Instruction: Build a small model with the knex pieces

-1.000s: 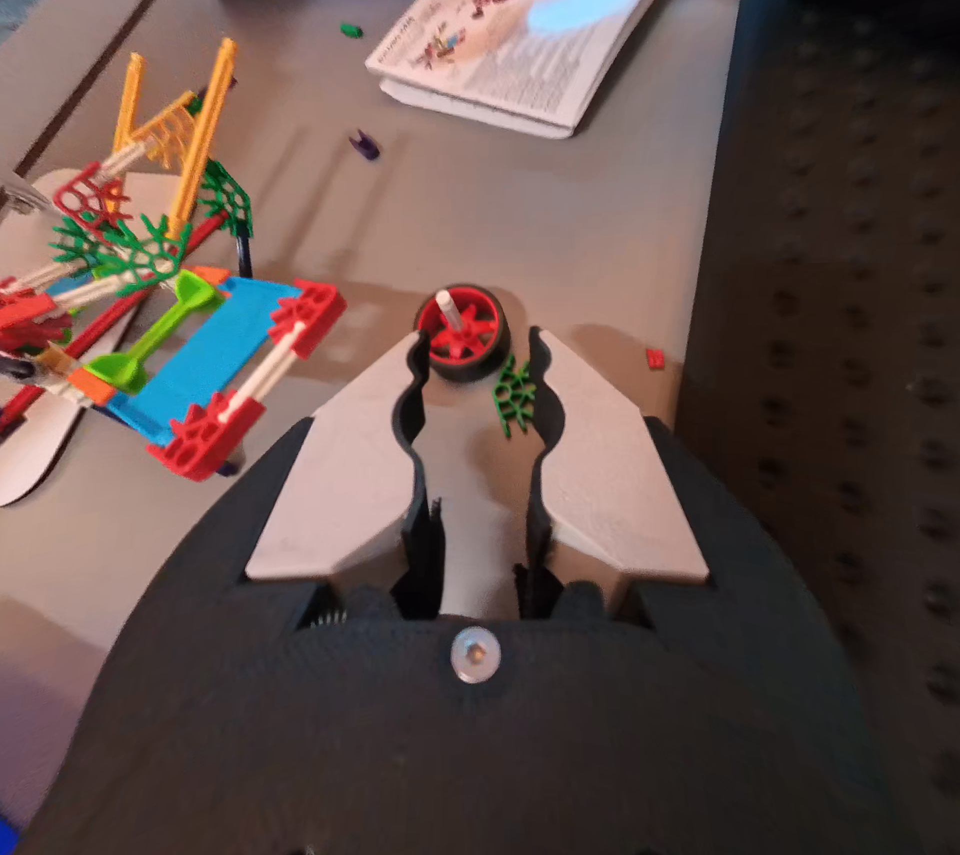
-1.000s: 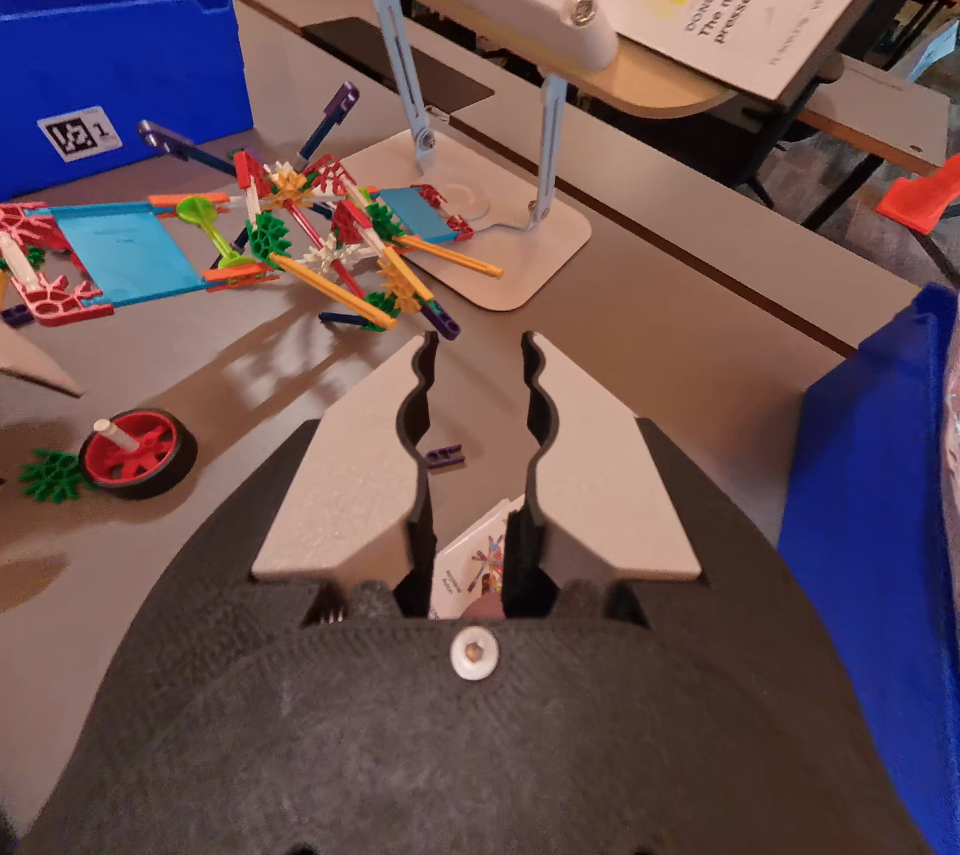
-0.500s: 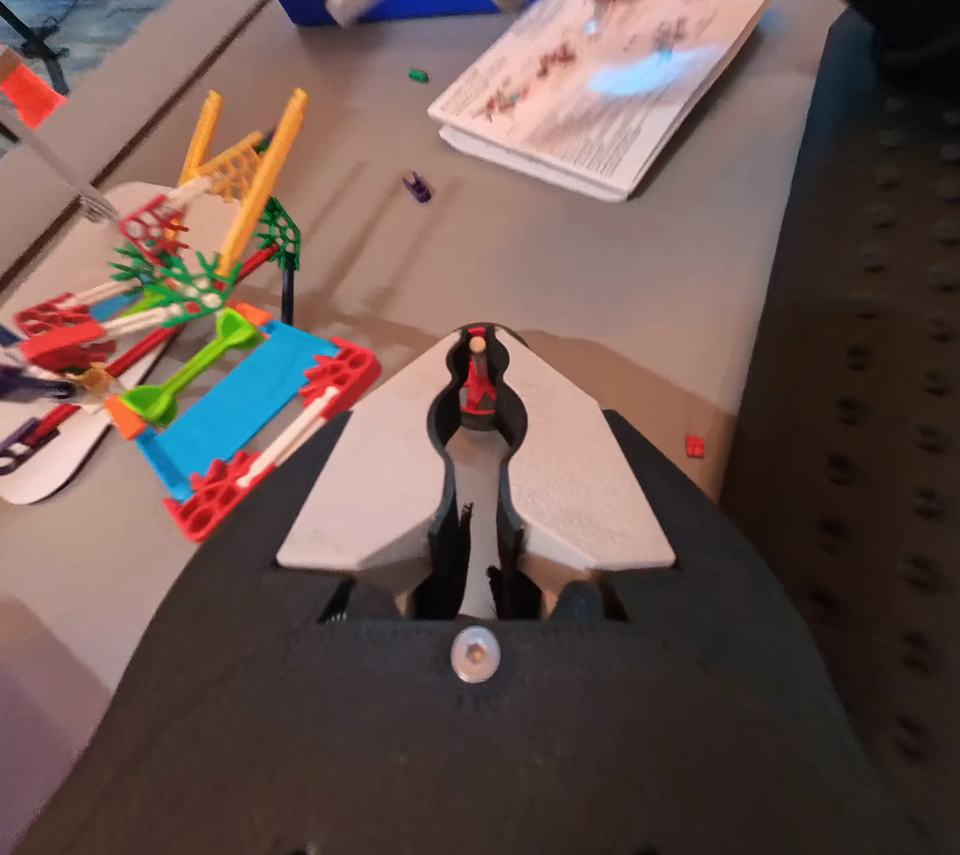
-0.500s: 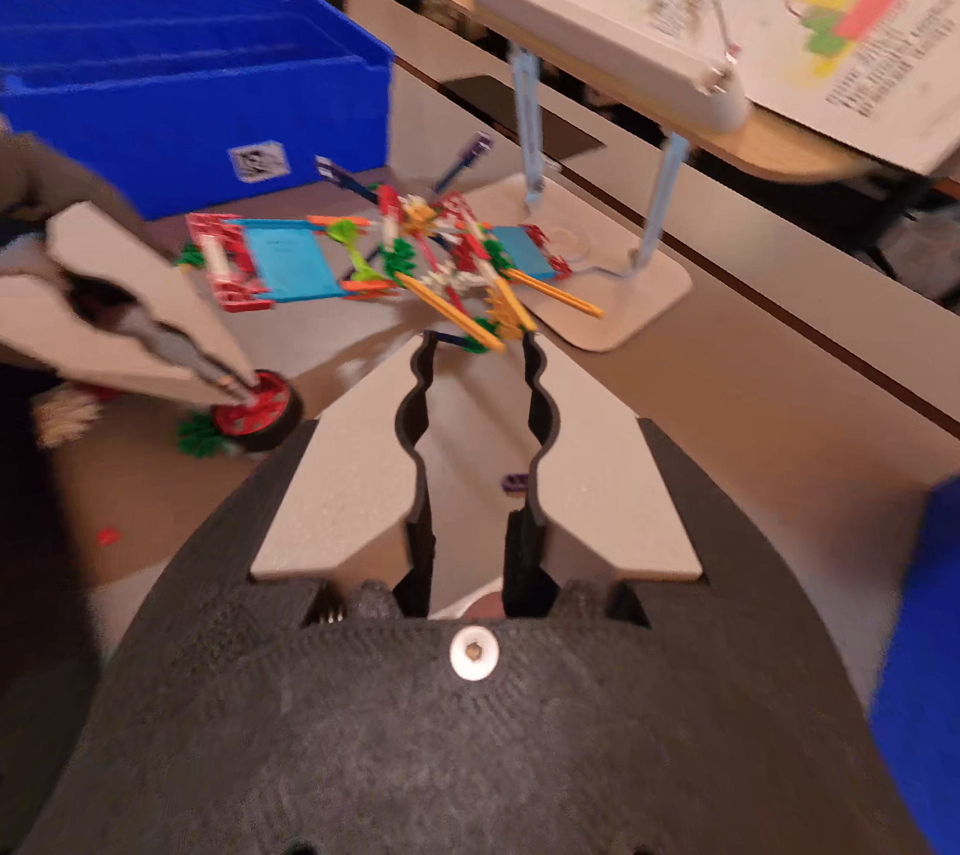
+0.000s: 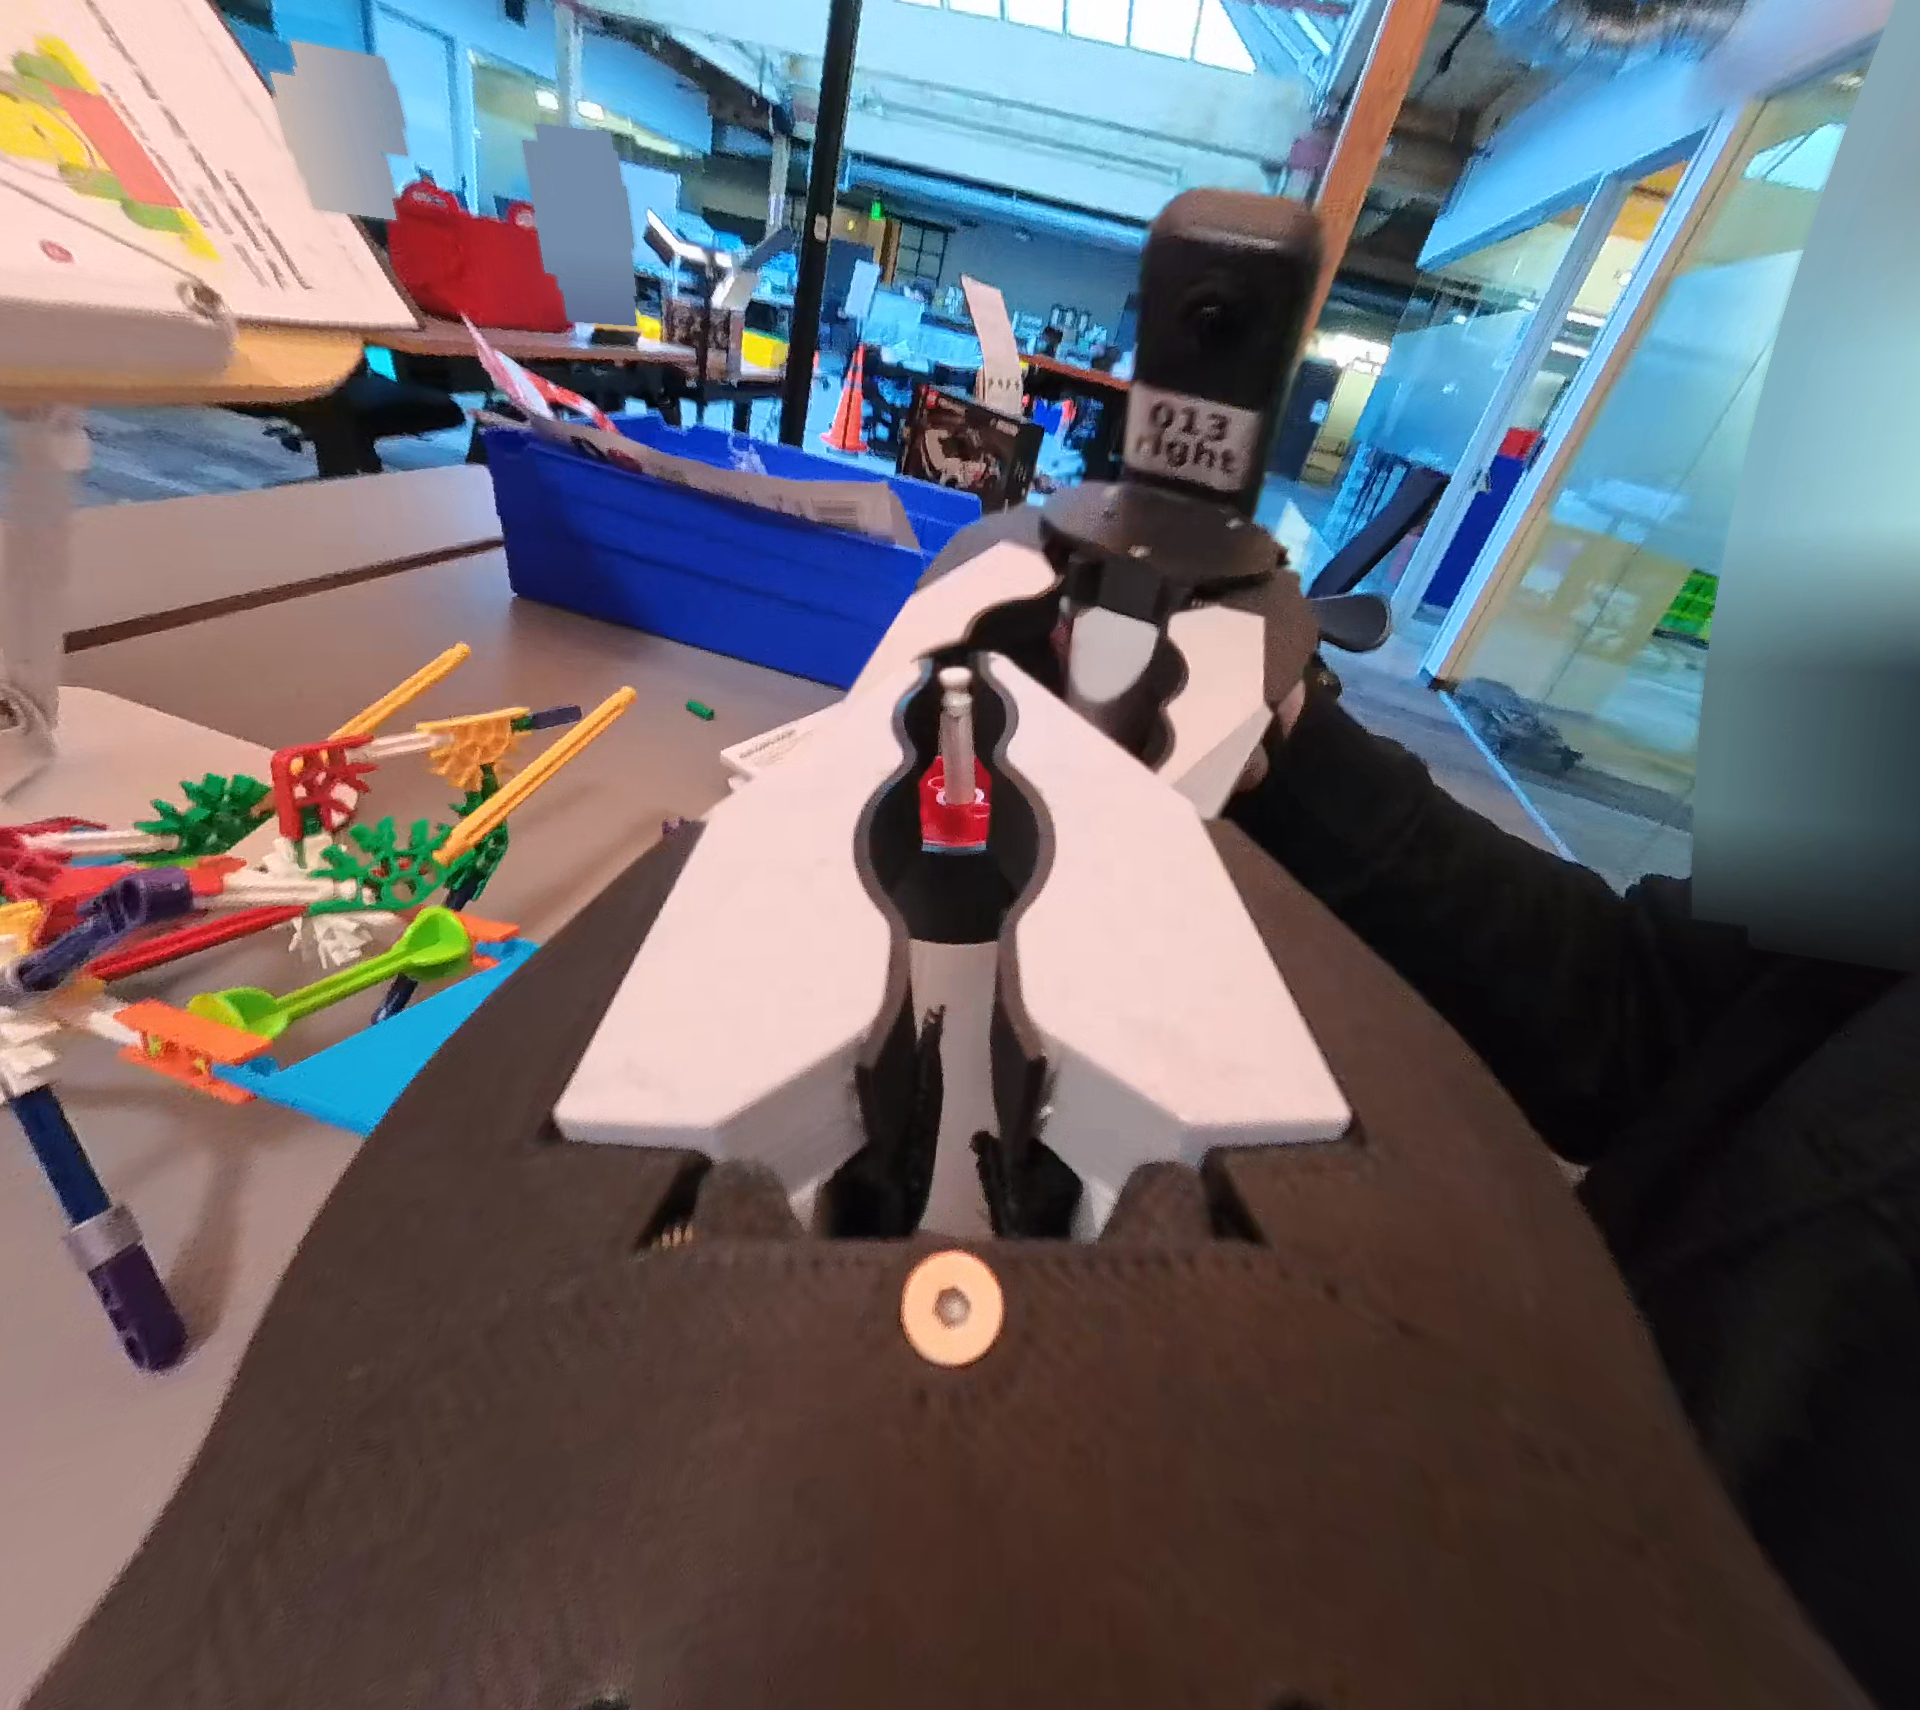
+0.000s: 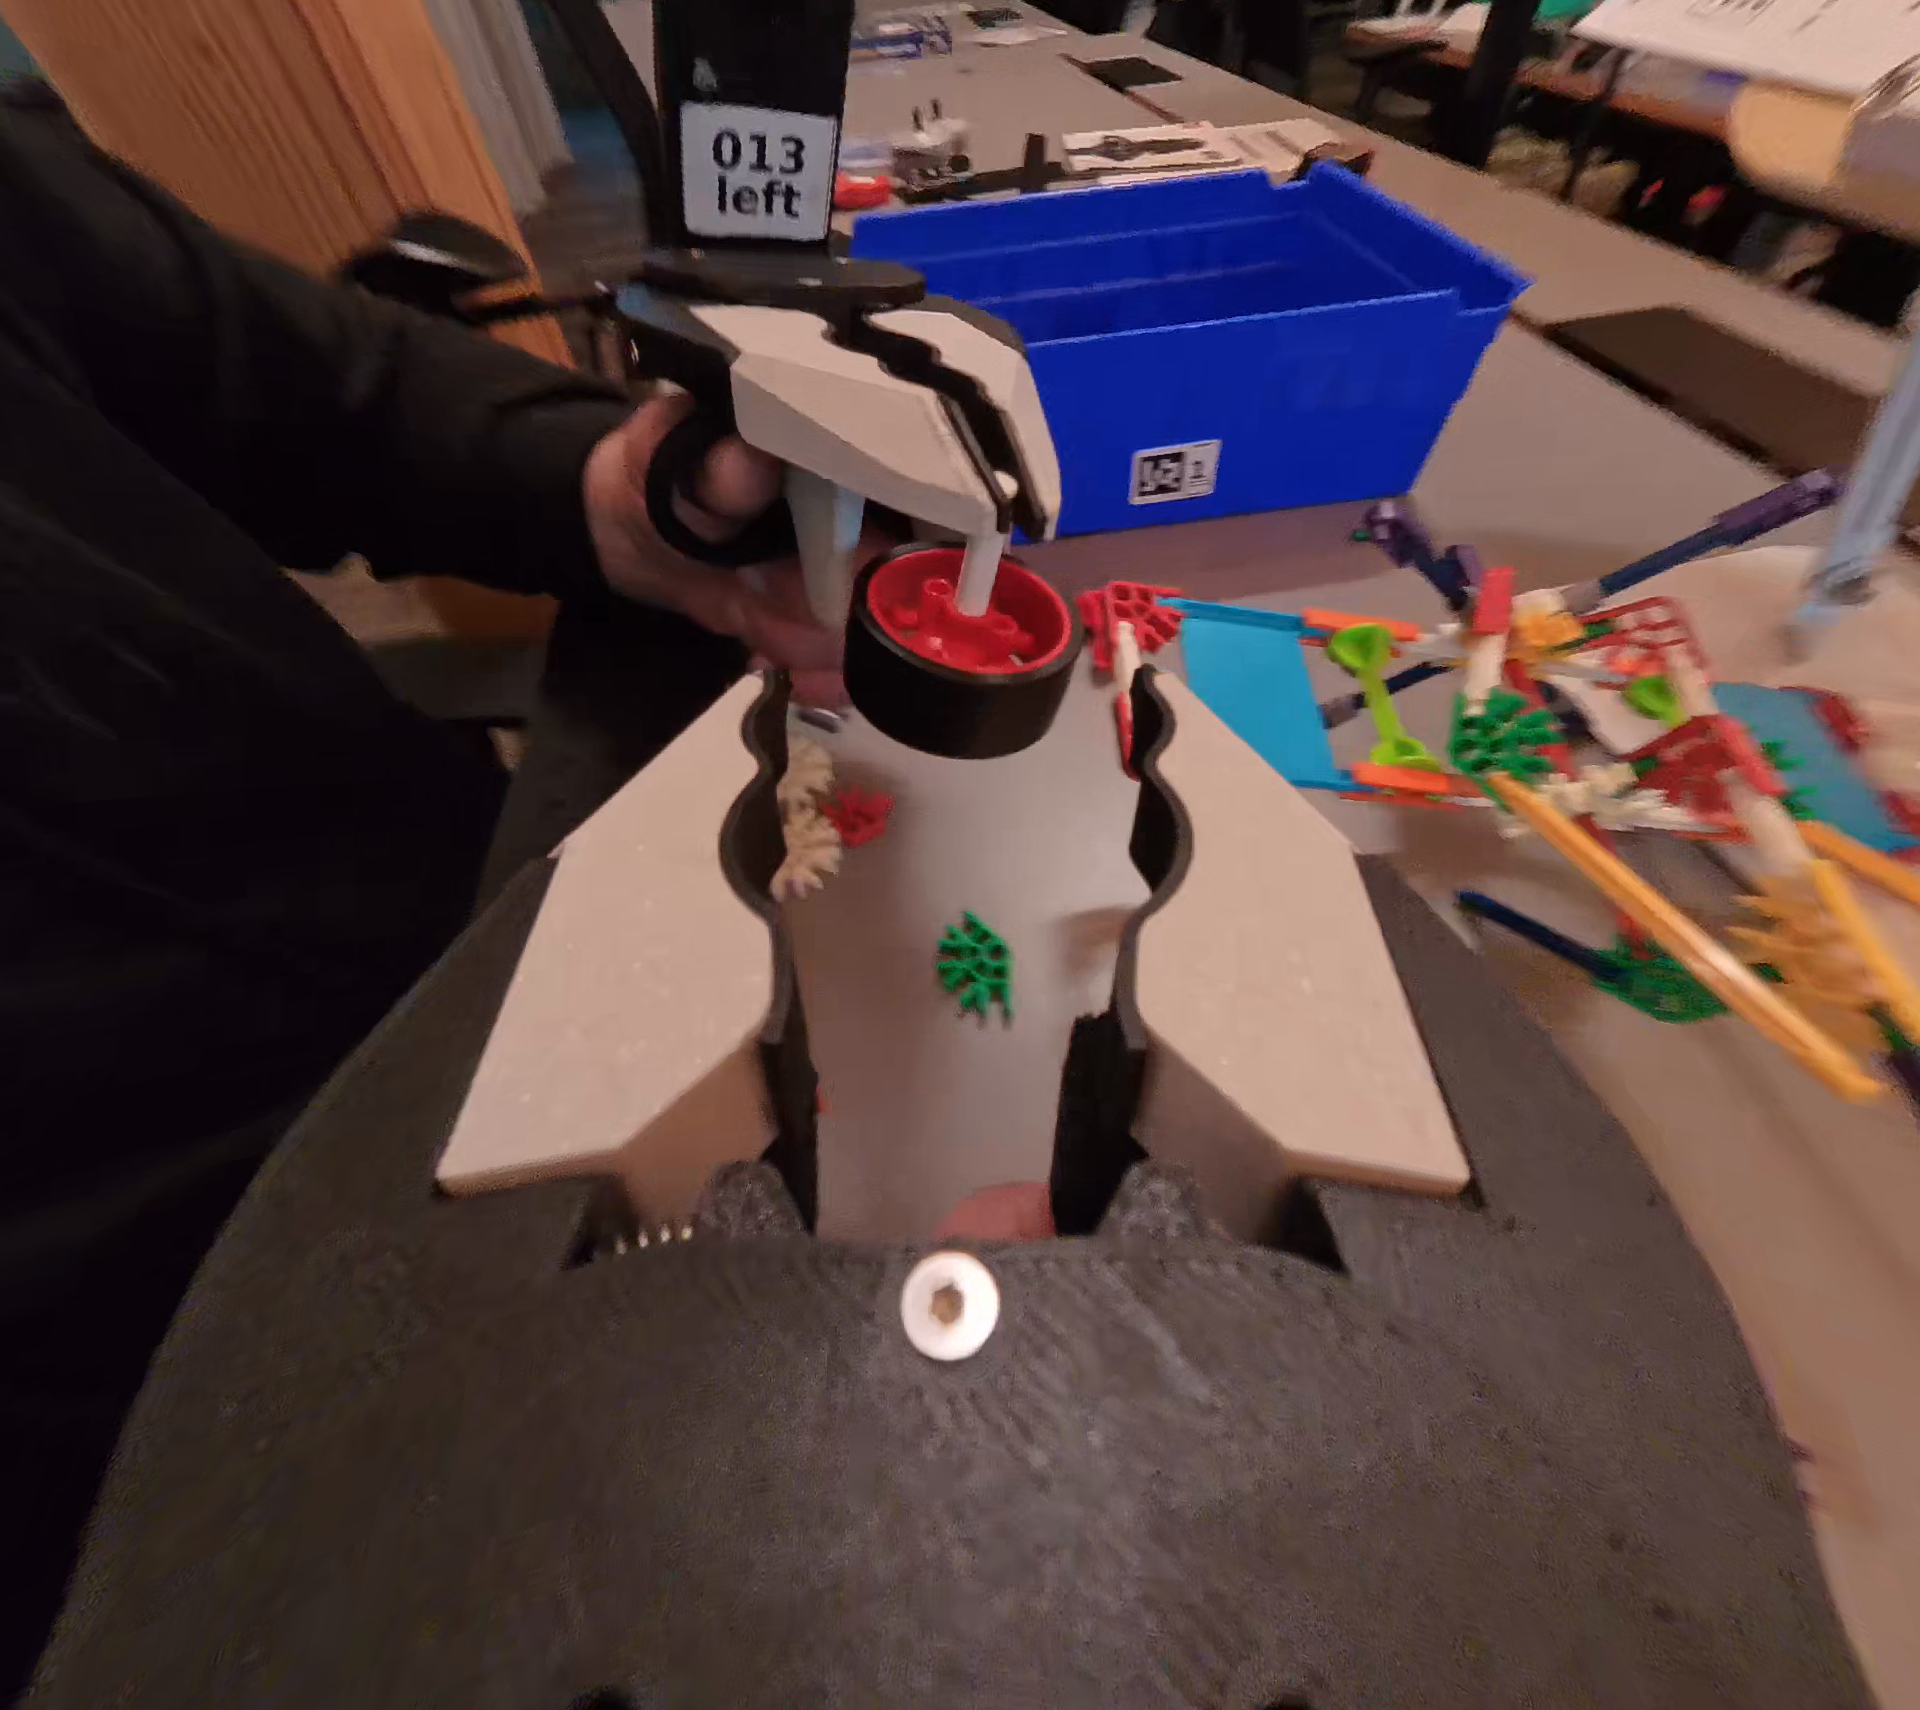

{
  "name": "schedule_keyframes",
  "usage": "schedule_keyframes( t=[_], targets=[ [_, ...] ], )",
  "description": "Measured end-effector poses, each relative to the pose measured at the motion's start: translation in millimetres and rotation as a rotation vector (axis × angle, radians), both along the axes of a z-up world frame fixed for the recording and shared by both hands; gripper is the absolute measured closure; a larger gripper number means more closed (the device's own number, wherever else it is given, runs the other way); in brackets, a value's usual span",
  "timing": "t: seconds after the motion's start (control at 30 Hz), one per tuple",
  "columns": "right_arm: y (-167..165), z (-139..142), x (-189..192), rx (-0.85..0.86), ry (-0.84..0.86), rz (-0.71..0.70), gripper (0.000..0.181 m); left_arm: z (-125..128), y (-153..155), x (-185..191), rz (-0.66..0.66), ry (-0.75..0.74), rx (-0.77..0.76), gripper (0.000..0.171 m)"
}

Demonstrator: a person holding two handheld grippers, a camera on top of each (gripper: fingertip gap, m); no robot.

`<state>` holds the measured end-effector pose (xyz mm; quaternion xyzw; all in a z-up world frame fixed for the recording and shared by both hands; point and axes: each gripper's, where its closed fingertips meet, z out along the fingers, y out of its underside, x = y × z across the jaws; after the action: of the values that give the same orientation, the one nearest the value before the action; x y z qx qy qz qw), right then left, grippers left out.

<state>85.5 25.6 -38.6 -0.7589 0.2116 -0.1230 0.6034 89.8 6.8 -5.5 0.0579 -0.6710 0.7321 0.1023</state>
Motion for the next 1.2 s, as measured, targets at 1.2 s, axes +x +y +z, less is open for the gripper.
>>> schedule_keyframes(
  t=[1.2],
  targets=[
    [-34,-12,32,-0.221,-0.117,-0.219,0.136,-149,260,254,0.637,-0.076,1.36,0.12]
  ],
)
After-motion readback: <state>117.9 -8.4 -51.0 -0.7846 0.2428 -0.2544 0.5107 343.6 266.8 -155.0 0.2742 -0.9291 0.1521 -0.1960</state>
